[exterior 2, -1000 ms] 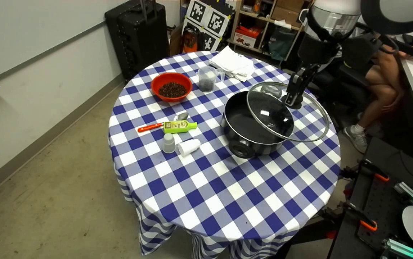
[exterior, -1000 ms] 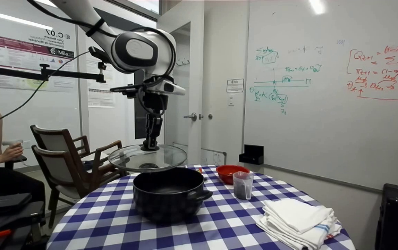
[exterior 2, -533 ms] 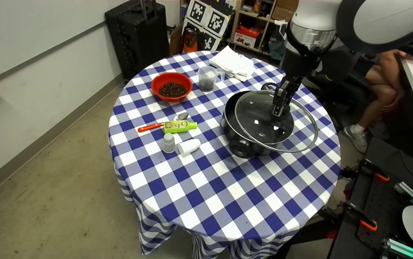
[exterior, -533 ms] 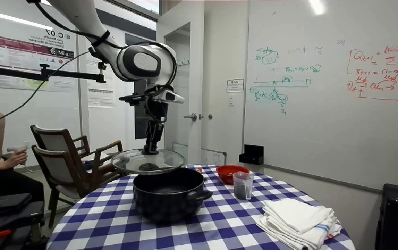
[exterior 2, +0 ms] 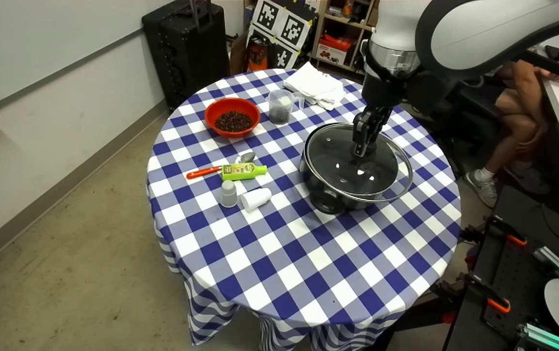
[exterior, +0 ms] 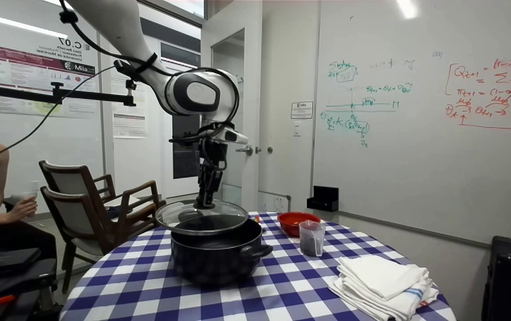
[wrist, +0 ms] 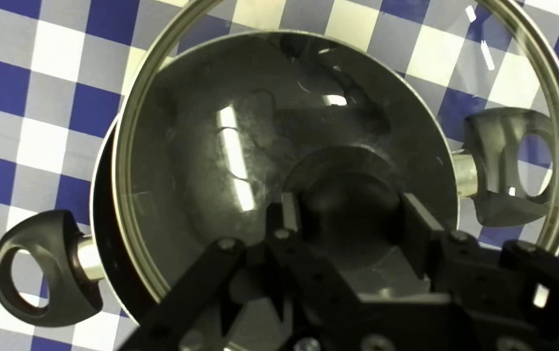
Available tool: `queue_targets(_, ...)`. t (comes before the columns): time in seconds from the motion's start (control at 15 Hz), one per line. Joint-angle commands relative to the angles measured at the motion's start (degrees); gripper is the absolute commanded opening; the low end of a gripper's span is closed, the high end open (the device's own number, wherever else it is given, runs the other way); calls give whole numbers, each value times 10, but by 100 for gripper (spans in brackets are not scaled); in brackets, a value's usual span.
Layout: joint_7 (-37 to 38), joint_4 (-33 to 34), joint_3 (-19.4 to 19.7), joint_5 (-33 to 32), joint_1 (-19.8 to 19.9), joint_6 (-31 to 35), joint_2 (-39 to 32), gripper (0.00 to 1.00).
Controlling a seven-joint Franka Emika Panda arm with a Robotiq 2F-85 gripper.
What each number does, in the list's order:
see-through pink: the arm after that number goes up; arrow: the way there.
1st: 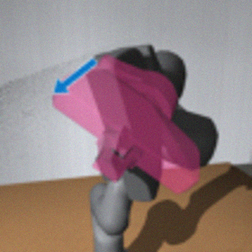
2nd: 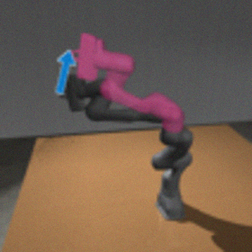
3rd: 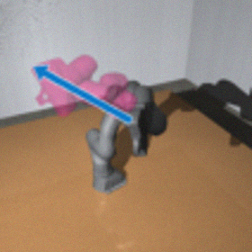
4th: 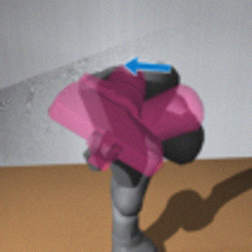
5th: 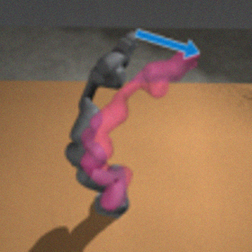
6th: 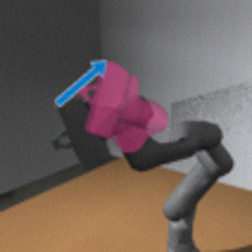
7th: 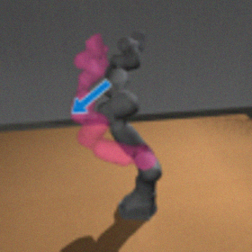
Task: Pick up the lid from the table and put it on the pot.
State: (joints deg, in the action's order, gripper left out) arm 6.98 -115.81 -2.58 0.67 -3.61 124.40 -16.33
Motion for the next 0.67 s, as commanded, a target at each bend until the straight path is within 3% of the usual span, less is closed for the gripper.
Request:
queue_targets(0.0, 14, 35, 11, -18, -4, 0, -23, 25)
queue_targets(0.6, 26, 62, 28, -41, -5, 11, -51, 25)
